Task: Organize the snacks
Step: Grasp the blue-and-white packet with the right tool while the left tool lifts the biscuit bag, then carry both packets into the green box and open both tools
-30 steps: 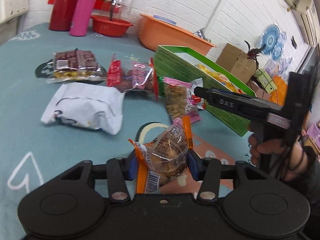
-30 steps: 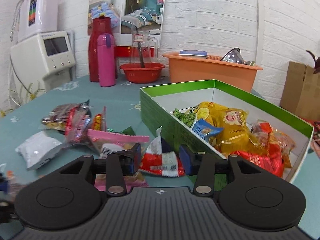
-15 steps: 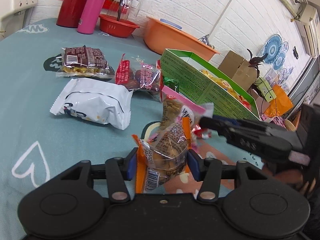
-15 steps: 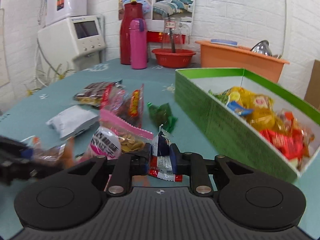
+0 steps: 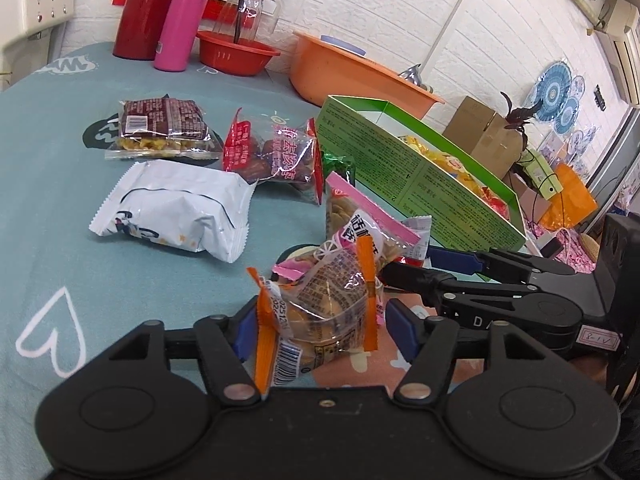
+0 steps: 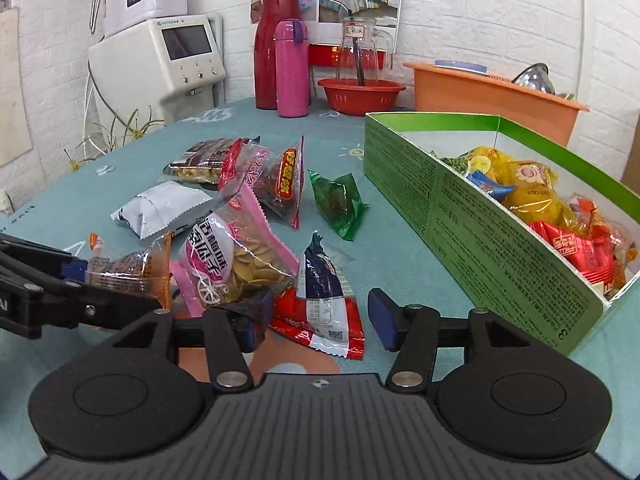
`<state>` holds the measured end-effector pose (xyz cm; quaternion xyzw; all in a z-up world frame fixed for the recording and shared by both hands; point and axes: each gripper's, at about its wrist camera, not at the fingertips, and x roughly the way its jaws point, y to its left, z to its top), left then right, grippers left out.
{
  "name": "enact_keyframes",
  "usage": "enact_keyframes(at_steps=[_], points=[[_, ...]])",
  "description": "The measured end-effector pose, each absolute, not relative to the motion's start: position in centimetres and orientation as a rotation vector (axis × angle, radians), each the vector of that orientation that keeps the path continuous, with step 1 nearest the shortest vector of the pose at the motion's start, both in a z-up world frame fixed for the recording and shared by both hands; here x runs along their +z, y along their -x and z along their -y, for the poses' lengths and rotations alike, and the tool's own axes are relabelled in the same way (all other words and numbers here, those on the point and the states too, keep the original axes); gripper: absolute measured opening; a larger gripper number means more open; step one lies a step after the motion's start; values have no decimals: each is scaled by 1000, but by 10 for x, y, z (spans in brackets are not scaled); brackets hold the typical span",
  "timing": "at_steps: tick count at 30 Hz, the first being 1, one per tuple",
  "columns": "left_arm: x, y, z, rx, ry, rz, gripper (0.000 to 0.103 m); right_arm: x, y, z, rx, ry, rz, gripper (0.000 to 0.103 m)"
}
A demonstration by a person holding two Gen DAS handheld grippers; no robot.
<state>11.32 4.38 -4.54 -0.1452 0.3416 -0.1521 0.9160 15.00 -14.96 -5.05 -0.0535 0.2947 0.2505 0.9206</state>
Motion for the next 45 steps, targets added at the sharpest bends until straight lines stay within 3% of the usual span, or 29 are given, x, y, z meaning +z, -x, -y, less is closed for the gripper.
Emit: enact_keyframes(at_steps=[1,2,3,12,22,38,40,41,42,43,45], points=[[-46,-113,-42,-297,283,-701,85,-52,-151,150,518,104,-607,89],[-46,-113,-42,-295,279,-699,84,-54,-151,151,531,96,-612,76],[-46,-113,-42,-290,285,-701,82,-55,-151,154,545,77,-620,55],[-3,-110,-30,-387,326,-612,80,-18,-123,185,527,11,-466,53],[52,-169,25,-515,348,-485,81,24,-137,235,358,-3,-273,54],[43,-297,102,-541,338,-523,84,13,-199,300,123,-75,-242,54],[32,-311,109,-547,330,-553,91,5,-209,300,116,-73,-257,55],[27,-315,112,-546,319,-569,99,-1,-214,300,117,-74,-272,61],[22,-318,114,-541,307,-584,103,-7,-219,300,122,-67,-300,86],[17,-319,114,-525,297,-594,103,-12,-223,298,123,-56,-330,101],[12,-315,112,-506,284,-579,103,-22,-224,295,117,-22,-352,103]])
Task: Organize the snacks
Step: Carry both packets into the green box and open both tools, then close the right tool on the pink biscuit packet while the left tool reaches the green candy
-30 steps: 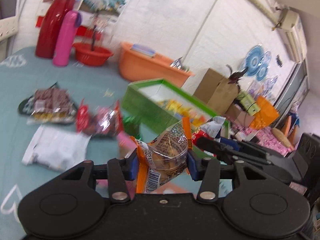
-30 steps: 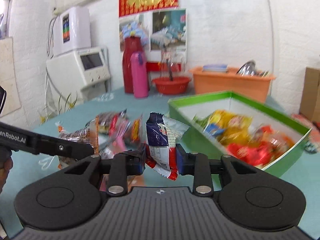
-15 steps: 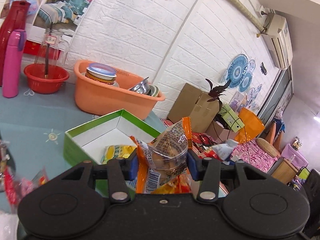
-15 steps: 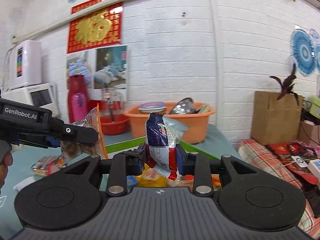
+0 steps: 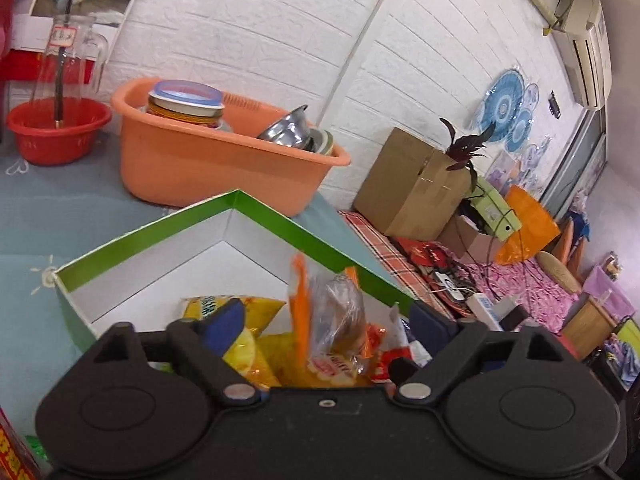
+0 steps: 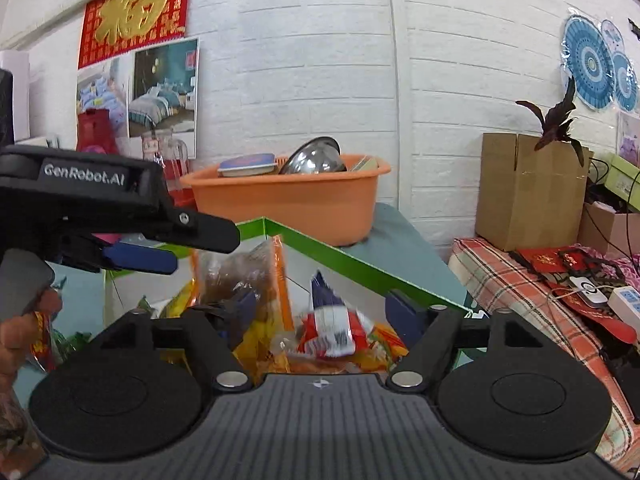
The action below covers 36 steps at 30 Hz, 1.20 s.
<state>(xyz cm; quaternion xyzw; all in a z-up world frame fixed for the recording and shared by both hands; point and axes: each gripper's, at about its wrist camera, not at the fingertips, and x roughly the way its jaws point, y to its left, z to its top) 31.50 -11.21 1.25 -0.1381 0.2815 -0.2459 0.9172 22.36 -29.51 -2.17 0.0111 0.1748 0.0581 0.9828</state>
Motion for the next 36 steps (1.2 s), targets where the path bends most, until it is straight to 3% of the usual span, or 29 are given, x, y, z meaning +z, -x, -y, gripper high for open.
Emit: enact_keyframes(at_steps=[12,27,36], points=[[47,-259,87,-502,292,-535,103,13,-178,285,130,-22,-262,103],[72,-134,-11,-341,327,-452,103,70,-83,248,343,-51,-103,103],[21,-94,-70,-238,426,-555,103,29,-95,200,504,-59,-315,103]])
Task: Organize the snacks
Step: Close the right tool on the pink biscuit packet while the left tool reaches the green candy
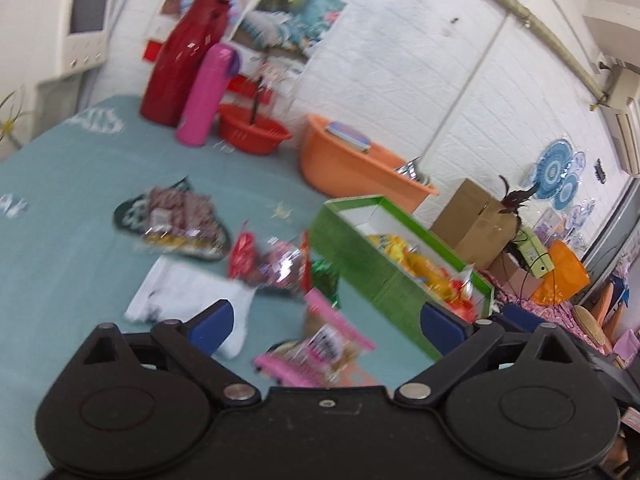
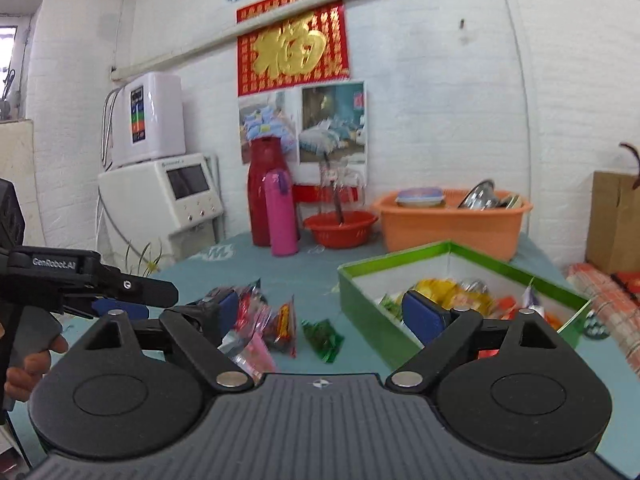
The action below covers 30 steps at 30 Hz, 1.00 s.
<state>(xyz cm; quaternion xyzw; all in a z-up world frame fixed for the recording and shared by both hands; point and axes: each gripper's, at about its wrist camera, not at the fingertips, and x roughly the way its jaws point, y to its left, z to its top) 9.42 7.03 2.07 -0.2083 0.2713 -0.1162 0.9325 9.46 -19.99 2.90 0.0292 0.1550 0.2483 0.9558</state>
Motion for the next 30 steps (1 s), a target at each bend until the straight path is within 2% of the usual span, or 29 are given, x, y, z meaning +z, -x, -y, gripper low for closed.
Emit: enact_keyframes(at_steps=[10,16,18,19,23,30], points=[[-11,-74,-109,-176,482,-613,103,-38,-132,127,553,-96,-617,103],[-15,-77,-116,-179,494,-621,103,-50,-150,117,528,-153,-647,103],[-12,-83,-113,-196,487,-617,103,-51,-151,123,568,-187,-667,79],[-11,-87,-110,-208,482,-616,103,-52,-151,124,572,-182,-673,76],[-7,-108,-89,-278,444,-620,103,-49,-137,139,573,-106,-652,74],[4,-159,-36,-383,395,-591,103,-46,-118,188,473,-128,-622,75]])
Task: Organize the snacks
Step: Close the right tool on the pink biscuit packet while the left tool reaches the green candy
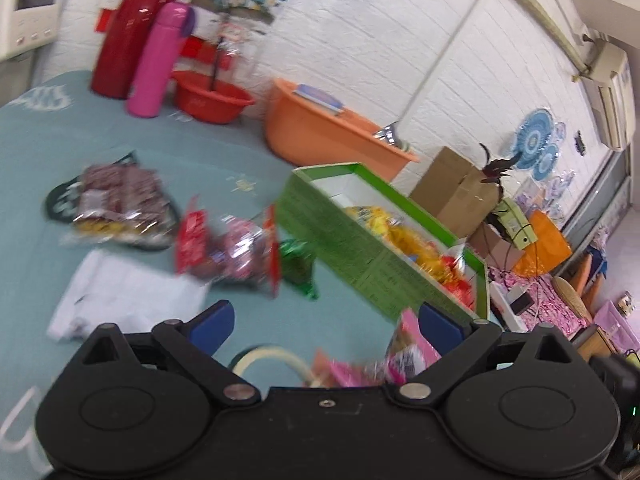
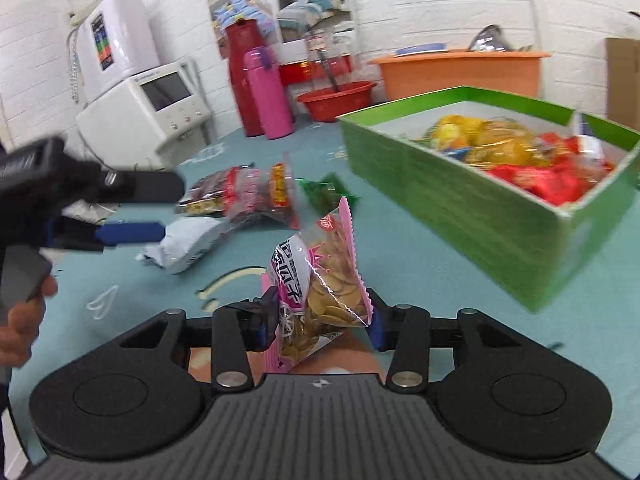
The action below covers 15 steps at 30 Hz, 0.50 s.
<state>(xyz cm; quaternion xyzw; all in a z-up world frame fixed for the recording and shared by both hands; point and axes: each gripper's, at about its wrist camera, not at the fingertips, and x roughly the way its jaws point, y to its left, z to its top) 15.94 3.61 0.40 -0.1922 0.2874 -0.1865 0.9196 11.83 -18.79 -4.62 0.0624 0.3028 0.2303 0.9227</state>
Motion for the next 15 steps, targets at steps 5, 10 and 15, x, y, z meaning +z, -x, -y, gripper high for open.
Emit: enact_keyframes(at_steps=[5,10,15], points=[[16,-217,-7,-434,367,-551,103,-54,-117,208,447,-169,-639,76],[-4,-271,15,-381,278,-625,103,-54,-115,216,469,-185,-636,79],[-19,-268,27,-340,103,-623,103,-54,-113,225,478,-203,-632,80]])
